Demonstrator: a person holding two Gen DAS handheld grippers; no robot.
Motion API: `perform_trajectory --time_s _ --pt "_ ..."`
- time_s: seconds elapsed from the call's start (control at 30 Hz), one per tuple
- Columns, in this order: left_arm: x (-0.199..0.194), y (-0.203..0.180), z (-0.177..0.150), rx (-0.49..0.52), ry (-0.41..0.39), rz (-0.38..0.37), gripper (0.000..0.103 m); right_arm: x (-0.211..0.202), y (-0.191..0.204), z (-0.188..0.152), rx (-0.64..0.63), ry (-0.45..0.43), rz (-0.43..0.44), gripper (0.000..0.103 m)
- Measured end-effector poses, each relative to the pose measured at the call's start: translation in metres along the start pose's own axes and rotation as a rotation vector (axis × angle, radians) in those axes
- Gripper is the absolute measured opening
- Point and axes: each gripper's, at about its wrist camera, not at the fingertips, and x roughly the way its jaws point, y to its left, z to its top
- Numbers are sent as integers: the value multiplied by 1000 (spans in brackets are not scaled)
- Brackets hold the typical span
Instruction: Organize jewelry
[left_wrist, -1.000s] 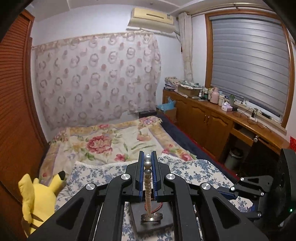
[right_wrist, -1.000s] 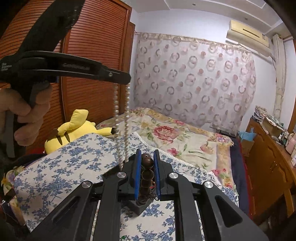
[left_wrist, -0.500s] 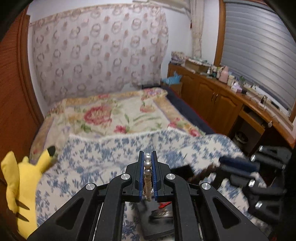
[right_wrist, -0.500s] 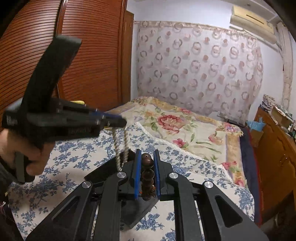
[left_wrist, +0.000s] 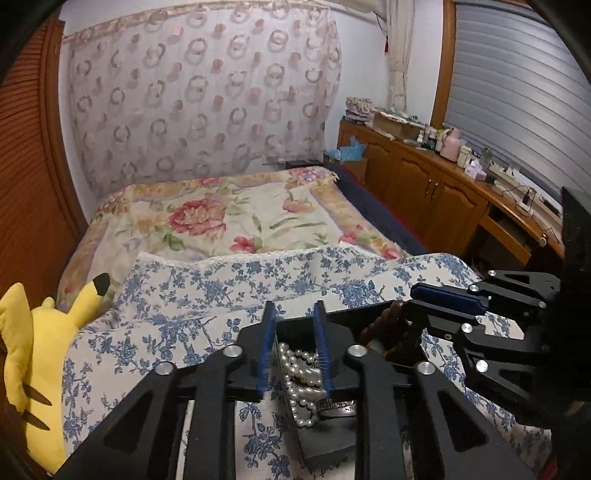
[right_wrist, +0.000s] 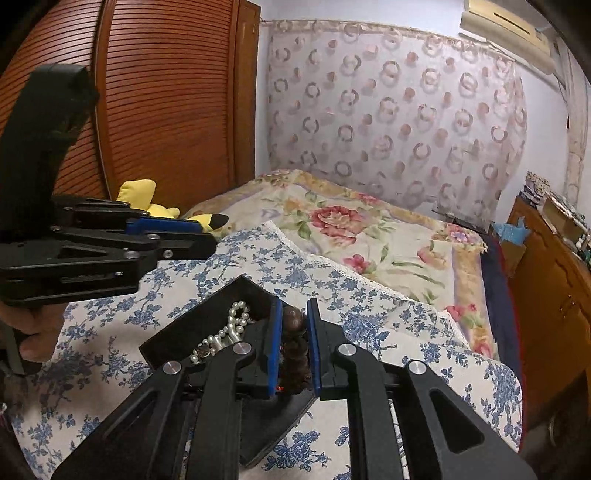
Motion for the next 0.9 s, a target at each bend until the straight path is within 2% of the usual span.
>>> perform_trajectory --time_s 0.13,0.3,0.7,0.9 --pt "-15 -3 -9 11 -16 5 27 -9 -1 0 9 -14 -12 15" --pt "-33 -10 -29 29 -24 11 27 -27 -1 -5 24 -27 -10 15" --pt "-70 -24 -95 34 -4 4 28 -87 17 -55 63 -38 2 15" --pt "-74 -31 -125 22 33 -16 30 -115 29 -84 80 -31 5 15"
